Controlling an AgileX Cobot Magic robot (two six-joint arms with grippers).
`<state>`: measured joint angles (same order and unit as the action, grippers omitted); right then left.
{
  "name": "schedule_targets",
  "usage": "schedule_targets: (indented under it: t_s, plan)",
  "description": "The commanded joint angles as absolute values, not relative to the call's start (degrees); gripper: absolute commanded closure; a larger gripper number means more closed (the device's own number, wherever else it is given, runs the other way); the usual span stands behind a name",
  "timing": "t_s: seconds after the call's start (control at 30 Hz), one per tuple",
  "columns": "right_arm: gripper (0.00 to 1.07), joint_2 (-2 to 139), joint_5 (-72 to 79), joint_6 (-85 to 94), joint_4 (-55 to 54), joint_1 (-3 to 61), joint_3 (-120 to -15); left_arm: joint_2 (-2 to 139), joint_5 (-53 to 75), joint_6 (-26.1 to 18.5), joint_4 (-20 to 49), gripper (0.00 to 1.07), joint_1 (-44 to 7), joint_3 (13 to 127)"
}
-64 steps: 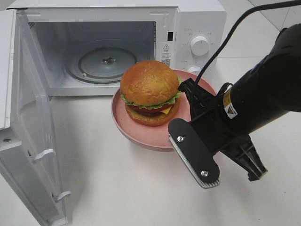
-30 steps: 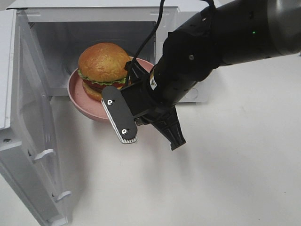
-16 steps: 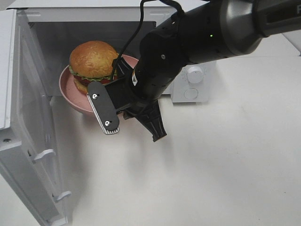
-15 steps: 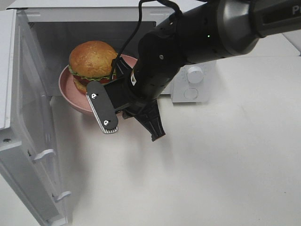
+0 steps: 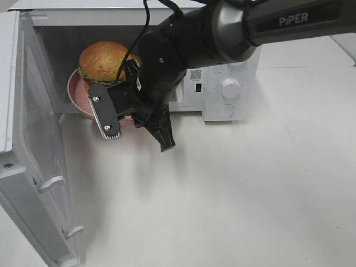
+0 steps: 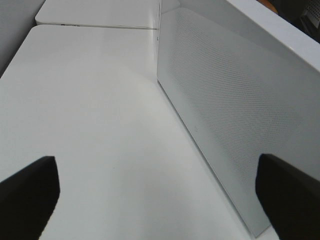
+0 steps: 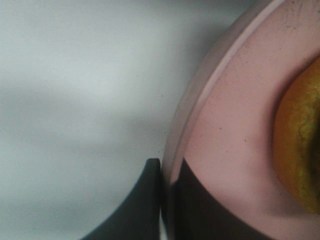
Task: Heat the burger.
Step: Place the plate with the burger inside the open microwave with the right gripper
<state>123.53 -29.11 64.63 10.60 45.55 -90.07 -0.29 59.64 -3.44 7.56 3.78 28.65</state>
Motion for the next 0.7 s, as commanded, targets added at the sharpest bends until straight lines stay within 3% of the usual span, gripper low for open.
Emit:
schedule_targets:
  t_s: [0.03,0.7]
  plan:
    - [1.07,124.10,-27.79,63.43,11.97,45.15,-93.45,-1.38,59.30,-3.38,7.68,0.07,3.50,28.48]
    - [1.07,133.27,-30.14,62.05,11.92,42.57,-108.80,-1.38,59.30,-3.38,7.68,0.07,3.50,28.48]
